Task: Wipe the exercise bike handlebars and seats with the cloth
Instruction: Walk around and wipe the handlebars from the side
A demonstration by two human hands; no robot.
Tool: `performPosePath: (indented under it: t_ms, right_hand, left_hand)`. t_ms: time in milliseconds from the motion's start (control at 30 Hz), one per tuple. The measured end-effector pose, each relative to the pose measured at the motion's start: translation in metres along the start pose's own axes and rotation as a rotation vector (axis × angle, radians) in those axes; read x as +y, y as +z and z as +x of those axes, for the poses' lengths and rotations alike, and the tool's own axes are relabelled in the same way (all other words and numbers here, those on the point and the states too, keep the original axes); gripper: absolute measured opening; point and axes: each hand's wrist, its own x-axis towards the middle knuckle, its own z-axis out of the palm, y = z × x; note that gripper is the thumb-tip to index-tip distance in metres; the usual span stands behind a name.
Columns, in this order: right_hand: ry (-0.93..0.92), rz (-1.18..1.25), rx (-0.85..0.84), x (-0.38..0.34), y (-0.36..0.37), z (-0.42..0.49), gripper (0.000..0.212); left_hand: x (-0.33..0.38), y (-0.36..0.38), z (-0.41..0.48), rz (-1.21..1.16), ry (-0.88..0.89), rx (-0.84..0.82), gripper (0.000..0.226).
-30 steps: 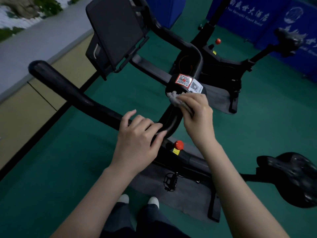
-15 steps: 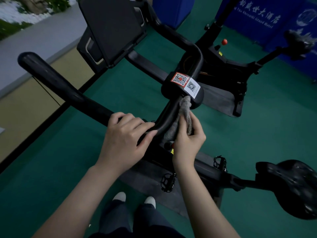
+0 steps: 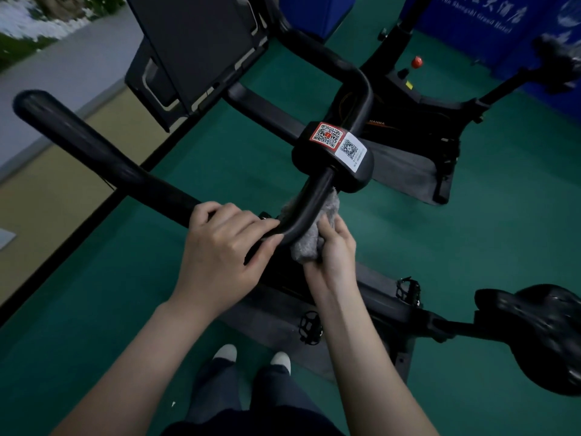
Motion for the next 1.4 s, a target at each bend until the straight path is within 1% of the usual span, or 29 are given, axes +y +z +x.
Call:
performPosePath:
  t_ms: [100,167,267,367,500,567,600,667,700,767,800,867,933,1000,1067,1233,1300,1400]
  right_hand:
    - [0.073,0.056,-0.043,-0.002,0.004,-0.001,0.017]
    - [0.143,0.086,-0.113,0.004,0.0,-0.011,0.016]
    - [0.223,0.062,-0.211,0.01,-0.011,-0.025,0.024]
    - [0.228,-0.018,-0.234,0.008,-0.016,-0.029,0.023]
    - [0.164,-0.202,-0.229,-0.002,-0.021,-0.033,0.024]
    - [0.064,-0.34,-0.179,-0.009,-0.026,-0.037,0.019]
    - [-0.023,-0.426,-0.139,-0.015,-0.029,-0.038,0.016]
    - [-0.265,-0.641,-0.074,-0.031,-0.029,-0.036,0.011]
    - [-0.41,-0.76,-0.074,-0.039,-0.025,-0.034,0.011]
    - [-0.662,-0.981,-0.135,-0.053,-0.012,-0.027,0.015]
    - [-0.748,-1.074,-0.177,-0.058,-0.003,-0.023,0.017]
    - [-0.913,-1.257,-0.249,-0.068,0.014,-0.014,0.019]
    - [-1.068,-1.376,-0.31,-0.079,0.031,-0.006,0.017]
    - [-1.162,-1.469,-0.396,-0.088,0.044,0.001,0.017]
    - [-1.171,-1.655,-0.509,-0.092,0.052,0.008,0.017]
    - [-1.106,-2.206,-0.776,-0.084,0.065,0.016,0.024]
    - [-1.015,-2.334,-0.868,-0.083,0.075,0.014,0.025]
    - [-0.827,-2.418,-0.947,-0.085,0.09,0.01,0.029]
  left_hand:
    - [-0.001,0.0,0.0,0.001,0.004,-0.002,0.029]
    - [-0.001,0.0,-0.001,0.008,0.007,-0.001,0.029]
    - [-0.002,0.0,0.0,0.011,0.013,0.007,0.027]
    - [-0.002,0.001,0.0,0.013,0.016,0.008,0.027]
    - [-0.003,0.001,0.0,0.015,0.015,0.006,0.028]
    - [-0.003,0.0,0.0,0.009,0.013,0.006,0.029]
    - [-0.003,0.0,0.0,0.004,0.01,0.009,0.028]
    - [-0.003,0.0,-0.001,-0.002,0.003,0.019,0.027]
    - [-0.002,0.0,0.0,-0.005,0.002,0.023,0.026]
    - [-0.002,0.0,-0.001,-0.009,-0.003,0.022,0.025]
    - [-0.002,-0.001,-0.001,-0.013,-0.006,0.018,0.025]
    - [-0.001,-0.002,0.0,-0.029,-0.02,0.007,0.026]
    - [0.0,-0.004,0.001,-0.048,-0.037,-0.004,0.026]
    - [0.001,-0.005,0.001,-0.063,-0.051,-0.013,0.025]
    - [0.001,-0.006,0.001,-0.07,-0.061,-0.022,0.025]
    - [0.003,-0.008,0.001,-0.085,-0.076,-0.041,0.026]
    - [0.003,-0.009,0.001,-0.088,-0.077,-0.041,0.026]
    - [0.002,-0.011,0.001,-0.113,-0.096,-0.033,0.026]
